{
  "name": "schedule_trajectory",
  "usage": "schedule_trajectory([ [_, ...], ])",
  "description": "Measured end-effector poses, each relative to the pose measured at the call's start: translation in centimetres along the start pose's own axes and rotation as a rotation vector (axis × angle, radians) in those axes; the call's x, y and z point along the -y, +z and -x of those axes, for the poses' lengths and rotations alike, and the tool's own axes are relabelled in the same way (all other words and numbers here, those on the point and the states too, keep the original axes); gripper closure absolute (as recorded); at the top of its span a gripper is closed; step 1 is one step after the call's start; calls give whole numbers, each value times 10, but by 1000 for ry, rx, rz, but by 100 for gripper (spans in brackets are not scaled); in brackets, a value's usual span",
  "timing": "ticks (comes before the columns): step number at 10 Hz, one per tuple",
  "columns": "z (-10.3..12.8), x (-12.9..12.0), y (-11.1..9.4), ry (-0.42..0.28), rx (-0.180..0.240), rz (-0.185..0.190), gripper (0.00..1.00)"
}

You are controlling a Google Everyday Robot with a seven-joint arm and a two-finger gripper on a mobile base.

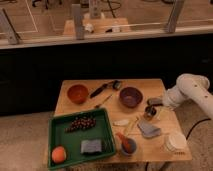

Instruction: Place towel in metal cup

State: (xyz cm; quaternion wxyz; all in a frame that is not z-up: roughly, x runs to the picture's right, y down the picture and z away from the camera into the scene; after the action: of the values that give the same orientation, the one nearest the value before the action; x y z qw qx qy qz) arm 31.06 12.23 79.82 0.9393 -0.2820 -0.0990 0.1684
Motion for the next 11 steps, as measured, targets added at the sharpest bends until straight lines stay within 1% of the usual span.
schedule_trajectory([
  [1,-3,-8,-3,-1,-4,4,20],
  [2,-8,-20,-9,-1,-9,7,20],
  [4,-14,-37,-19,6,-14,4,20],
  [6,-17,-60,-24,14,-34,6,20],
  [7,-19,-74,-22,18,-44,7,20],
  [8,-20,-83,-17,18,-52,9,20],
  [10,-15,-98,1,4,-57,13,20],
  [11,-7,-106,12,-6,-64,7,20],
])
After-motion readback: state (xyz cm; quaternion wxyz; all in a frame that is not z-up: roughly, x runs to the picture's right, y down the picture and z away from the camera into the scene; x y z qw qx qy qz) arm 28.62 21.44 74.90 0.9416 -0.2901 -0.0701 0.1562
